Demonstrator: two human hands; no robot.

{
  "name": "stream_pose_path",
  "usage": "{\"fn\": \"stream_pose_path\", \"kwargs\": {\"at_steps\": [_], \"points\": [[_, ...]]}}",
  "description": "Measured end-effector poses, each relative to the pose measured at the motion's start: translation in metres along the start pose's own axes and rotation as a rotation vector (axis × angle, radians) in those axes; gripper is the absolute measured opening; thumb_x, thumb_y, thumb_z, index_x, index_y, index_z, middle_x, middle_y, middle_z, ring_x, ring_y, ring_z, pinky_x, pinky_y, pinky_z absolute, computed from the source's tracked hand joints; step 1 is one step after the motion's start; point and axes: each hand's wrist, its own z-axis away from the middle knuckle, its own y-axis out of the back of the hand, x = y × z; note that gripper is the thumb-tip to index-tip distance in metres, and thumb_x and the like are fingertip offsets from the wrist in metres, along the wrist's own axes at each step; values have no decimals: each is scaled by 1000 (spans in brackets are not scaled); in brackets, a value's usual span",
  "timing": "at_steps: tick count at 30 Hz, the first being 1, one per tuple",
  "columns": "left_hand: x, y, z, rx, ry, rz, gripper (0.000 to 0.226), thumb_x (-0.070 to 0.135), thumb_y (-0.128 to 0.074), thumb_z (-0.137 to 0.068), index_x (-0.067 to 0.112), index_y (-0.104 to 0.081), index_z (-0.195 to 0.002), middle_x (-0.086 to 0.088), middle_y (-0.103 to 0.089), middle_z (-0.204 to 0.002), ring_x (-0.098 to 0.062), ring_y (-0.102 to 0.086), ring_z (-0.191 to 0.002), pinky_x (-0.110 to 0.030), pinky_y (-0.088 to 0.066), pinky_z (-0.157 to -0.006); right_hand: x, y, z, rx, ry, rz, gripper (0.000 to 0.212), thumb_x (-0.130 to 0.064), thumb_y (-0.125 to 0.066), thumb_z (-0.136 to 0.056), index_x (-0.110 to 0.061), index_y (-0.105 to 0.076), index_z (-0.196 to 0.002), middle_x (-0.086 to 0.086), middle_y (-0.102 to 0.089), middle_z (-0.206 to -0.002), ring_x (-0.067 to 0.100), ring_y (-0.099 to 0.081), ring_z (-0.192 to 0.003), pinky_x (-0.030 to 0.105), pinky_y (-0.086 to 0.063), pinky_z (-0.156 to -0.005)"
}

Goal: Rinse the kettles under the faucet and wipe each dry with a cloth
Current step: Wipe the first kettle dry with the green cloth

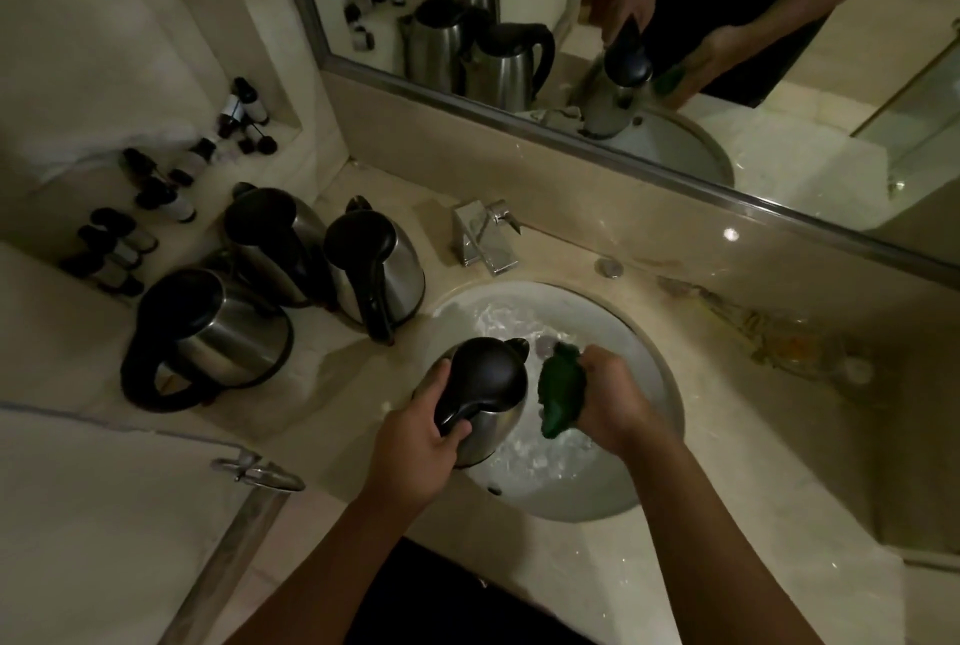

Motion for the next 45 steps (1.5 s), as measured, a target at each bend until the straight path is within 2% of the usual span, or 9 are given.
{"fn": "stream_pose_path", "kwargs": {"at_steps": [3, 8, 15, 22, 26, 30, 39, 42, 45], "points": [[3, -1, -2, -11, 4, -5, 84, 23, -79, -85, 34, -35, -156, -2, -68, -133, -17, -65, -120, -33, -51, -104, 4, -1, 12, 94, 172, 146, 33, -3, -53, -101, -7, -50, -134, 20, -62, -122, 41, -65, -110, 51, -62, -86], [14, 2, -5, -46, 33, 16, 86, 22, -81, -83, 32, -37, -156, 11, -62, -141, -7, -58, -127, -25, -44, -108, 21, 7, 19, 342, 236, 306, 42, -29, -90, -76, -10, -66, -105, 13, -74, -98, 28, -73, -89, 40, -61, -68], [18, 5, -7, -76, 89, -35, 82, 30, -79, -82, 34, -38, -153, 10, -67, -132, -12, -64, -121, -38, -51, -105, 55, 18, 1, 325, 152, 436, 30, -38, -60, -101, -11, -69, -91, 15, -66, -82, 27, -61, -70, 34, -48, -51], [23, -7, -3, -95, 127, -68, 89, 37, -75, -83, 31, -29, -158, 4, -62, -141, -20, -58, -130, -41, -49, -108, 57, 37, -3, 353, 428, 1193, 38, -33, -46, -103, -26, -62, -70, 8, -65, -86, 19, -60, -82, 37, -51, -80], [25, -10, -1, -54, 147, -37, 86, 35, -77, -80, 27, -37, -156, 4, -61, -142, -19, -57, -131, -40, -47, -110, 35, 31, 22, 383, 535, 799, 39, -30, -53, -104, -17, -70, -71, 2, -66, -69, 14, -63, -64, 27, -47, -60], [42, 1, -2, 17, 180, 106, 68, 16, -83, -78, 32, -58, -139, 11, -69, -127, -13, -61, -123, -43, -48, -109, 13, 27, 60, 329, 464, 295, 24, -21, -57, -104, -17, -74, -87, 13, -75, -90, 26, -71, -87, 33, -57, -76], [113, 58, 6, 105, 91, 363, 44, 12, -79, -83, 48, -69, -106, 23, -74, -94, -5, -70, -94, -30, -60, -79, -55, -11, 196, -246, 842, -340, 19, -23, -74, -85, -15, -72, -67, 5, -66, -78, 16, -65, -76, 24, -56, -69], [136, 72, 8, 117, 66, 466, 36, 8, -77, -84, 41, -74, -99, 8, -76, -81, -13, -72, -71, -22, -54, -56, -68, -27, 185, -390, 982, -304, 21, -39, -80, -83, -20, -74, -79, 3, -67, -90, 21, -62, -88, 30, -53, -79], [152, 81, 11, 96, 52, 601, 38, 2, -75, -85, 37, -78, -97, -2, -77, -80, -17, -64, -60, -31, -48, -53, -66, -43, 143, -196, 1290, 230, 16, -30, -62, -98, -28, -77, -94, -13, -73, -96, 8, -69, -92, 25, -54, -81]]}}
